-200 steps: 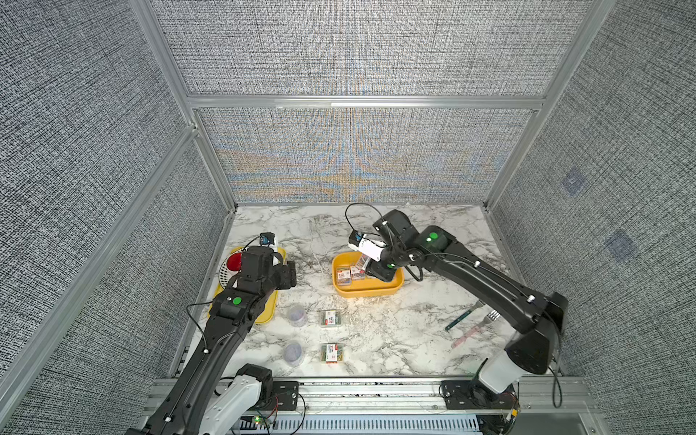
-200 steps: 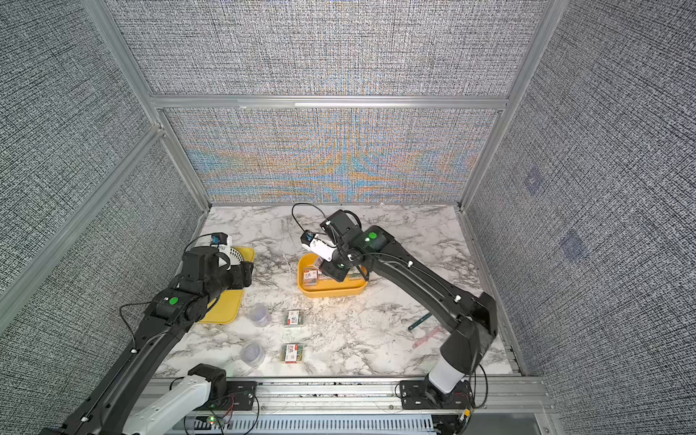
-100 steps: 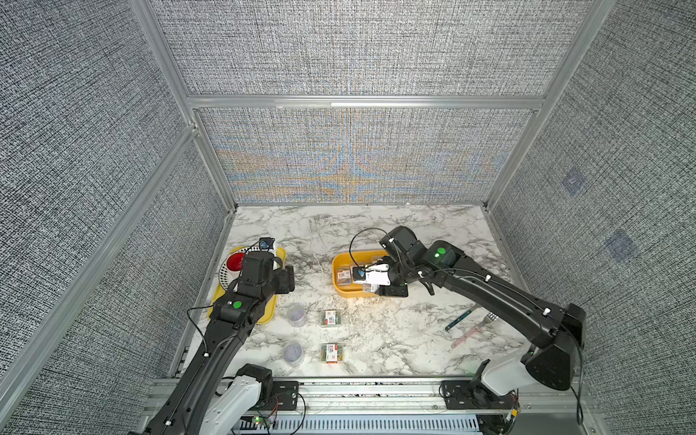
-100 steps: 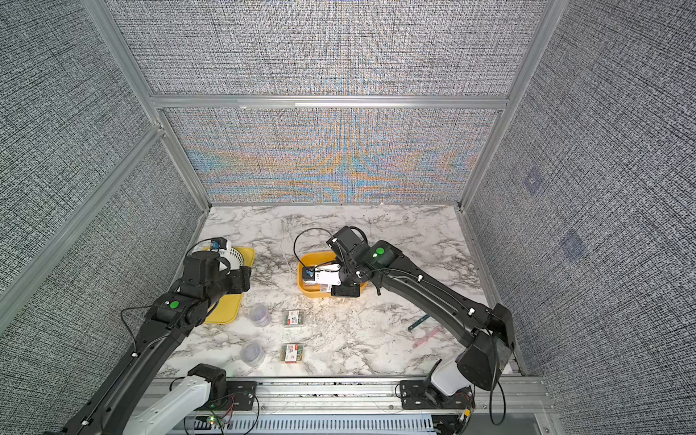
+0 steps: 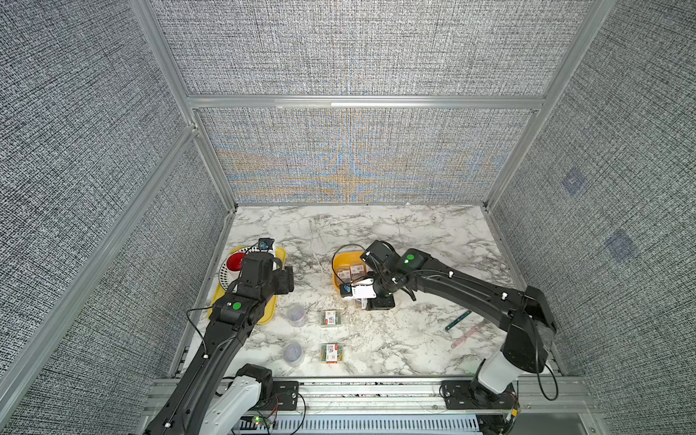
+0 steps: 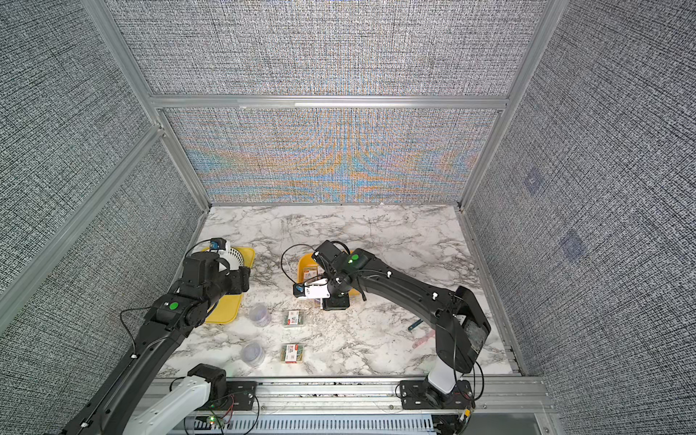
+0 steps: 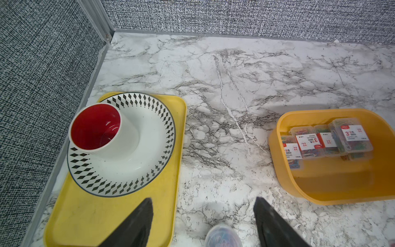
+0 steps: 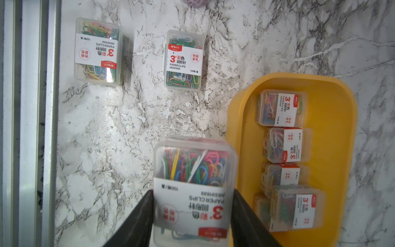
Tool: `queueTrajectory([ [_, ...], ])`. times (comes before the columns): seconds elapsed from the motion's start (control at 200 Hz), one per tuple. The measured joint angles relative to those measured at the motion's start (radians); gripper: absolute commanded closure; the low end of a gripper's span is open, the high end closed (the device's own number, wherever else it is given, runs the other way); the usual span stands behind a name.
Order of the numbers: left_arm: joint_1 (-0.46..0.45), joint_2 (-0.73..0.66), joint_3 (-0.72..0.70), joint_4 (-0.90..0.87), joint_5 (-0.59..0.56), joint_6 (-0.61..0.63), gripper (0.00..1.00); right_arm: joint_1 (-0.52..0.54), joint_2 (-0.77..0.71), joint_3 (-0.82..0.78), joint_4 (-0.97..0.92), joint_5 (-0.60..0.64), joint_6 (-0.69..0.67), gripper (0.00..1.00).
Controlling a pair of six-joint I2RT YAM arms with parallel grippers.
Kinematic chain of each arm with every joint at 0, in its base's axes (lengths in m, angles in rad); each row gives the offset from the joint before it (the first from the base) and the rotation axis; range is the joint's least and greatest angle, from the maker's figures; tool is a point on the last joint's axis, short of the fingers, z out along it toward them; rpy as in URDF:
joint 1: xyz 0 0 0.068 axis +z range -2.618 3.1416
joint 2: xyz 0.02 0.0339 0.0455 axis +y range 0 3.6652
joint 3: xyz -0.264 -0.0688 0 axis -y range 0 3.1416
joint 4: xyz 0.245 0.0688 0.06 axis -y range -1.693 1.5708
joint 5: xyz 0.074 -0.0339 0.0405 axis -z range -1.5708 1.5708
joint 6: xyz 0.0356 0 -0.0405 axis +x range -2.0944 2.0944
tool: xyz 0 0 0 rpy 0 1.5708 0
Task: Take the paper clips out of the storage box
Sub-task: Place the boxed paper clips at the center of the board.
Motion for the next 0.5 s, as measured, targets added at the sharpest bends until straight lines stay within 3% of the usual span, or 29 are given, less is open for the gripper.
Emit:
queueTrajectory([
  [0.496, 0.000, -0.003, 0.000, 0.000, 0.005, 0.000, 0.23, 0.013, 0.082, -0.073, 0.089, -0.030, 0.047, 0.42],
])
